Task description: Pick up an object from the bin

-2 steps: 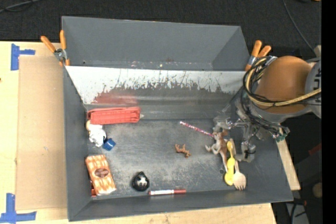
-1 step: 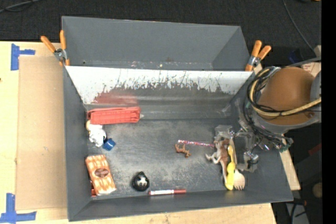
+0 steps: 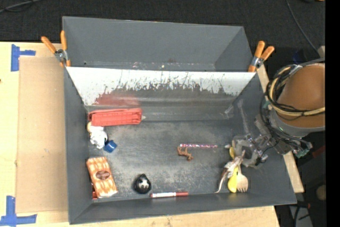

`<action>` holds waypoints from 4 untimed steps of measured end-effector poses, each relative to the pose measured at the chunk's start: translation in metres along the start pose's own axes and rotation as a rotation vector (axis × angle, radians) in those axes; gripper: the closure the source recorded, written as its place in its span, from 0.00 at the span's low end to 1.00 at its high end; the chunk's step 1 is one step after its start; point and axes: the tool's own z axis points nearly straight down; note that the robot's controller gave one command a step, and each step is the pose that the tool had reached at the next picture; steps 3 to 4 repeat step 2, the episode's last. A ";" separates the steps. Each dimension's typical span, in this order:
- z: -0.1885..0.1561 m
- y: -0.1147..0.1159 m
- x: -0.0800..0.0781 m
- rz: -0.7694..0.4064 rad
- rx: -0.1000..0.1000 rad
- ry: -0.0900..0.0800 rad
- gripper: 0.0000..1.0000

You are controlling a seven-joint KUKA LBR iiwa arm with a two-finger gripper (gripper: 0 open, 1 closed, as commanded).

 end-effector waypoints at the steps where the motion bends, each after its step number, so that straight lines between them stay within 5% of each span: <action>1: 0.000 0.000 0.000 0.001 0.000 0.000 1.00; 2: -0.083 0.022 -0.006 0.039 0.001 -0.004 1.00; 4: -0.083 0.022 -0.006 0.039 0.001 -0.004 1.00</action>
Offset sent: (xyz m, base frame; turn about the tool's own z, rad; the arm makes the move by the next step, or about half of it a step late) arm -0.0053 0.0202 0.0802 0.0388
